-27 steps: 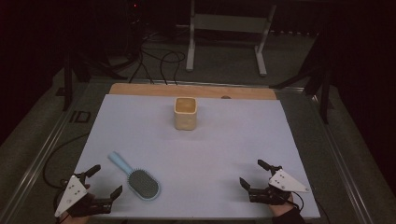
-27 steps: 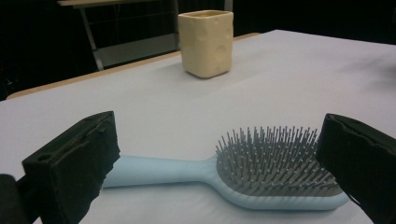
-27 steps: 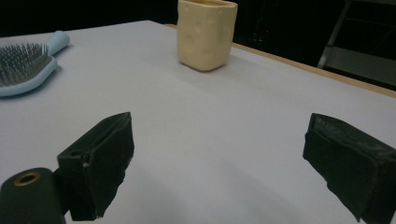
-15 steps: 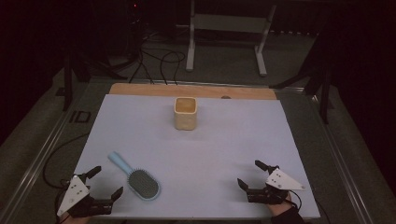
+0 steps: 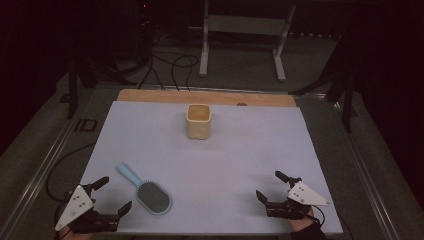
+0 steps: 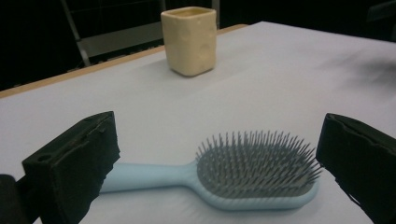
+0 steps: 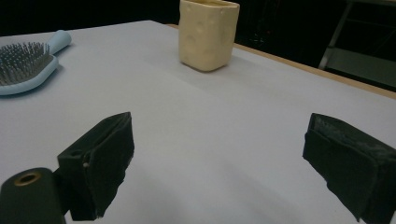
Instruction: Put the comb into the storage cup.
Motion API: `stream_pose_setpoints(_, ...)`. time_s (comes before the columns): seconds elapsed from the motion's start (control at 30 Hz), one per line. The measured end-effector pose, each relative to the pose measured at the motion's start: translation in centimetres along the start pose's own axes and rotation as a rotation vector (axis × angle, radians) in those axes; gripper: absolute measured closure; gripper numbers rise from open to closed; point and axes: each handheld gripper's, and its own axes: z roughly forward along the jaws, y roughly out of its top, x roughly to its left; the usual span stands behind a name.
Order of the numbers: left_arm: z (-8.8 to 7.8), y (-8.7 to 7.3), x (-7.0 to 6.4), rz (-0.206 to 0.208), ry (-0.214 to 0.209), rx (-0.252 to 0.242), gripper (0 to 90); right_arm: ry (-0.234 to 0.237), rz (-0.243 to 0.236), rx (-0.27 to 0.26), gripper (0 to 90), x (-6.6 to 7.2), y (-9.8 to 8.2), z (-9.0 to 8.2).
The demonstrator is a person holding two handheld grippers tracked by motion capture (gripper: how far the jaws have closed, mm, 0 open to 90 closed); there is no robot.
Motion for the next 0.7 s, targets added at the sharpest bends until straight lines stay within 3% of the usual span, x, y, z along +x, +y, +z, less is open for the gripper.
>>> stream_pose_setpoints(0.17,-0.8,2.0,0.6,0.026,-0.021,0.011,0.0,0.004,0.006,-0.006,8.7,0.1,0.1,0.0)
stream_pose_setpoints(0.37,-1.0,3.5,1.8,0.022,-0.052,0.022,0.0,0.005,0.007,-0.014,8.7,0.1,0.2,-0.1)
stream_pose_setpoints(0.7,0.4,5.2,3.3,0.029,-0.078,0.065,0.0,0.014,0.012,-0.015,8.7,0.0,0.1,-0.1)
